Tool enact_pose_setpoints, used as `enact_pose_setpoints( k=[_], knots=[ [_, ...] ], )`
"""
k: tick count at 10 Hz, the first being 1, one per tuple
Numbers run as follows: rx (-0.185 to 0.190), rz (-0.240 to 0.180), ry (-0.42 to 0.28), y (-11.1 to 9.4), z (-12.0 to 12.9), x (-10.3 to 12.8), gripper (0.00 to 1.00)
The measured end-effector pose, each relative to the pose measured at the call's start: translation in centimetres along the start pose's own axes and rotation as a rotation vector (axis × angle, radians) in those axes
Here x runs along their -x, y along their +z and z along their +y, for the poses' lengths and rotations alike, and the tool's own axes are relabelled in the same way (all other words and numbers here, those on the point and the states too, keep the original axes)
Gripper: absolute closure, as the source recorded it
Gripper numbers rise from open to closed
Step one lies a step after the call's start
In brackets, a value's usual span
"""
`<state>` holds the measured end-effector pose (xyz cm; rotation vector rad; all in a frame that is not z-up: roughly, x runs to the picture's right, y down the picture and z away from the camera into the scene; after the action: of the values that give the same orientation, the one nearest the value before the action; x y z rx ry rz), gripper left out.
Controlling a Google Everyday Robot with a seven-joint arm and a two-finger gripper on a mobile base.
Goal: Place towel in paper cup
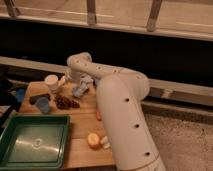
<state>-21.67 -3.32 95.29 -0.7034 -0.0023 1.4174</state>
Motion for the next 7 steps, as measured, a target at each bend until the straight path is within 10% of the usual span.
enact_pose_setpoints(
  k=[4, 7],
  knots=[
    [-0.027, 0.068, 0.037, 2.5, -2.5, -0.4, 0.21],
    [-0.023, 0.086, 0.061, 3.6, -3.1, -1.3, 0.46]
  ],
)
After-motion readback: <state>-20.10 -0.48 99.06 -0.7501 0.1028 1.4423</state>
